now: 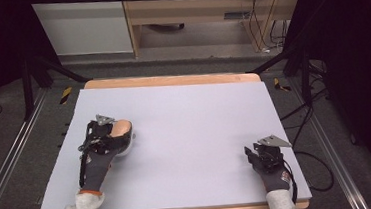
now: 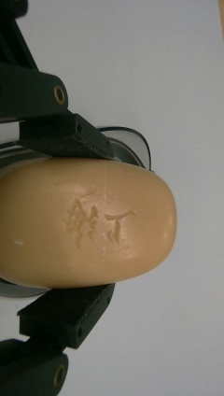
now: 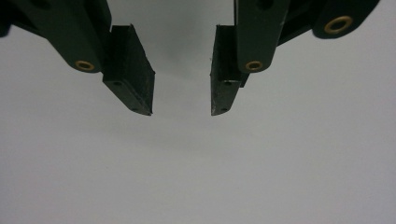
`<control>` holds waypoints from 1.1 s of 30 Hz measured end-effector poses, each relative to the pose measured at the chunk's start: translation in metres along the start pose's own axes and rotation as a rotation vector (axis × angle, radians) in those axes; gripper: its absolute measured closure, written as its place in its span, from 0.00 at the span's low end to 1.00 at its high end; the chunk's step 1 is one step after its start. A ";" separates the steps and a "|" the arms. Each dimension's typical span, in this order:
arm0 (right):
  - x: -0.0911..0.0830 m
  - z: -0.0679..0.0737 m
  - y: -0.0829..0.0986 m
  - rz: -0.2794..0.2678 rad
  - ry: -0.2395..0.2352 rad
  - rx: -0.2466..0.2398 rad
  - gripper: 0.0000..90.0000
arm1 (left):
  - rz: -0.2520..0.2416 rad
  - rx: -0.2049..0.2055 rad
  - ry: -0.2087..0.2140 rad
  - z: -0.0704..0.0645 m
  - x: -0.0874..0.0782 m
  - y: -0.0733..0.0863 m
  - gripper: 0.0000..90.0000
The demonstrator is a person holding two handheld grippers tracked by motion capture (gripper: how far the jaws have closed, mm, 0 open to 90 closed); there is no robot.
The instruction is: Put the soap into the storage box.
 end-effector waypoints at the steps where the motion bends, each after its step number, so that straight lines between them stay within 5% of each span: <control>1: 0.000 0.000 0.000 0.000 0.000 0.000 0.66 | -0.001 -0.002 0.002 0.000 0.000 0.000 0.35; 33: 0.000 0.001 0.000 0.000 -0.001 0.003 0.66 | -0.001 -0.019 -0.007 0.001 0.006 0.007 0.35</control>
Point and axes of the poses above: each handheld gripper's, and its own axes: x roughly forward along the jaws, y roughly out of its underside, z roughly to its left, the point moved 6 cm from there along x, roughly forward along the jaws, and after that the axes turned 1 degree about z, right-handed, at the moved point
